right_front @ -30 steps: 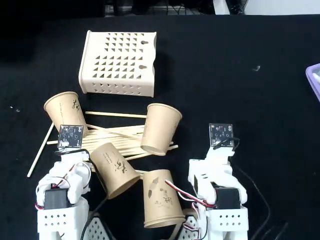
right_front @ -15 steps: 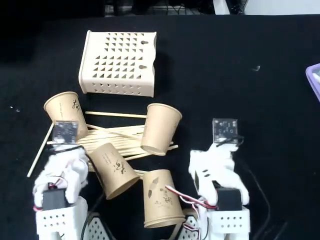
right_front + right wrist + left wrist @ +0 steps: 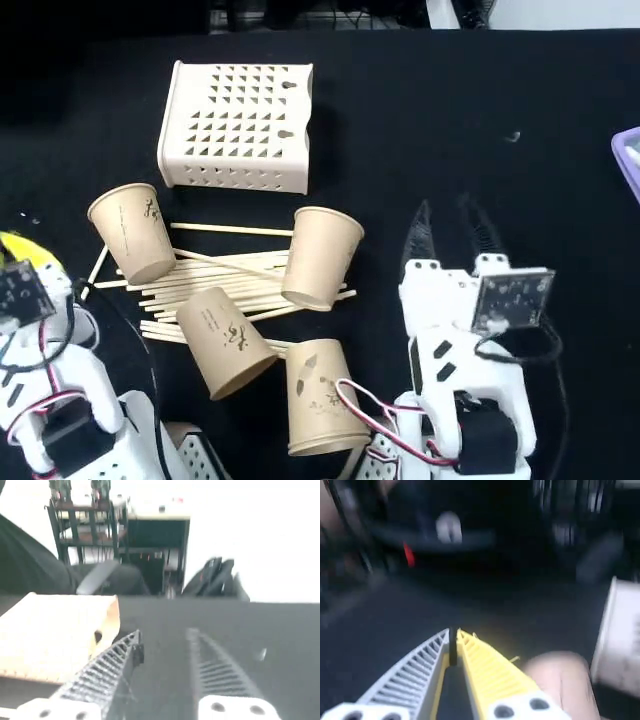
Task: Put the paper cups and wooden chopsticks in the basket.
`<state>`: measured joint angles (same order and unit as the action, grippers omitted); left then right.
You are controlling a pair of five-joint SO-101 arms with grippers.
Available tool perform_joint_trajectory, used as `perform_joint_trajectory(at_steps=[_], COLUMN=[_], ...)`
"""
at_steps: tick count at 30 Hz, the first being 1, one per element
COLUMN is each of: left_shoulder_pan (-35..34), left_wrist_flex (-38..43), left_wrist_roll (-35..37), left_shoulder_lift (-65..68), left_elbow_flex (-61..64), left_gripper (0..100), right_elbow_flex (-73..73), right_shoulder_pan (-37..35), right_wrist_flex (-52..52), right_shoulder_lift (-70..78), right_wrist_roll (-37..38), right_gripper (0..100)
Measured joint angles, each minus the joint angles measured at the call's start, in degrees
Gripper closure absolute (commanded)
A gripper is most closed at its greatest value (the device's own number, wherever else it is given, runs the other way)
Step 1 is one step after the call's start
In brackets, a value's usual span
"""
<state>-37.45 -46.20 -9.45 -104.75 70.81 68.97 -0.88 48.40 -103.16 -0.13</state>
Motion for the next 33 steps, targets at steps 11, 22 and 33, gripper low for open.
perform_joint_trajectory(at_steps=[11,22,33], left_shoulder_pan=[3.87,13.19,19.52], left_wrist_flex=[10.20,0.97,-6.68], left_wrist_roll=[3.78,5.98,6.42], left_shoulder_lift=[-0.09,22.59,78.51], left_elbow_flex=[-7.12,-23.21,-54.59], left_gripper=[73,72,73], right_elbow_flex=[-32.79,-69.54,-48.62], right_shoulder_pan=[-0.09,-2.20,-6.86], right_wrist_flex=[2.20,18.46,12.48], right_shoulder_lift=[2.64,44.22,79.91], right_wrist_roll=[4.66,6.42,6.42], right_gripper=[78.4,78.3,78.6])
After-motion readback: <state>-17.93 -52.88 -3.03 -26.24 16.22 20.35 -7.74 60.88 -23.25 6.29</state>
